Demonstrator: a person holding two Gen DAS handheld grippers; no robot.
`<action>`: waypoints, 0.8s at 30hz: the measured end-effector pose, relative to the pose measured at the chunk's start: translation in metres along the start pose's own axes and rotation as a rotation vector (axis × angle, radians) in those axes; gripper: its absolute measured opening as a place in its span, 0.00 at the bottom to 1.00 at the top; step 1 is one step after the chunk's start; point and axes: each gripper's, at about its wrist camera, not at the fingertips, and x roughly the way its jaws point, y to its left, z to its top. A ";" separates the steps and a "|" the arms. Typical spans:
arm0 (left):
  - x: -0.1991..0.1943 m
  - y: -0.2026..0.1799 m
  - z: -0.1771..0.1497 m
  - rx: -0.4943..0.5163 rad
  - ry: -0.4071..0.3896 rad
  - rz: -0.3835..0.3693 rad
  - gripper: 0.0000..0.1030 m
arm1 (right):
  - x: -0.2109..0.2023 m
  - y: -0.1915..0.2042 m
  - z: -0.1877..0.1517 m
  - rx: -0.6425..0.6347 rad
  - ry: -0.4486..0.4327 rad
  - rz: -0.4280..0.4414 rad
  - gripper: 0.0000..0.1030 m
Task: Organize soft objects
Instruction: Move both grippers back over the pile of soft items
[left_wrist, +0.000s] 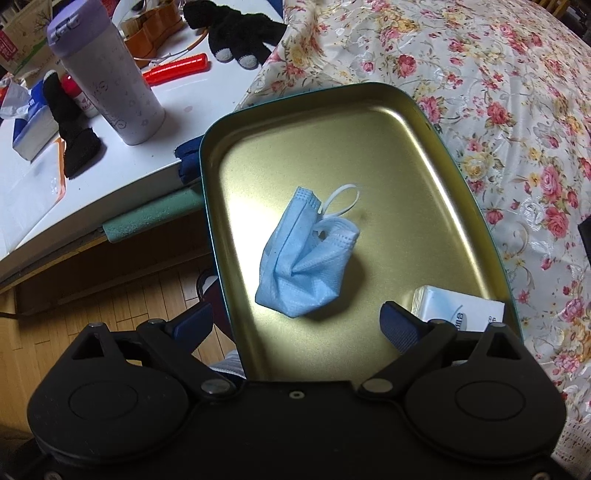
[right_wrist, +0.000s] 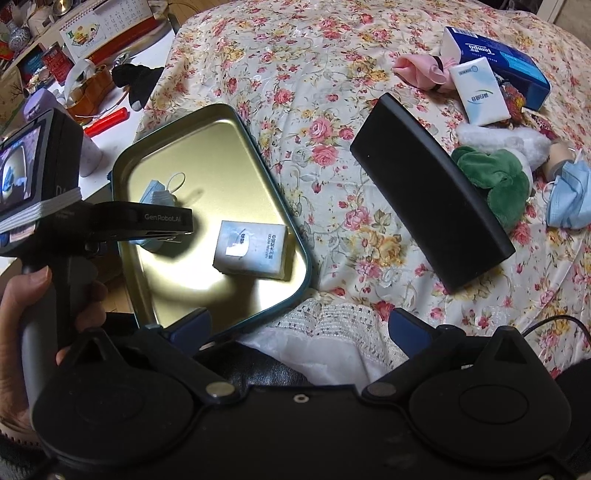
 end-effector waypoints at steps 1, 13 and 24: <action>-0.002 -0.001 -0.001 0.002 -0.007 0.008 0.91 | -0.001 -0.001 -0.001 -0.003 -0.003 0.005 0.99; -0.033 -0.016 -0.021 0.019 -0.048 -0.014 0.92 | -0.019 -0.026 -0.003 0.022 -0.038 0.046 0.99; -0.062 -0.044 -0.026 0.071 -0.050 -0.062 0.92 | -0.035 -0.093 0.005 0.126 -0.074 0.017 0.99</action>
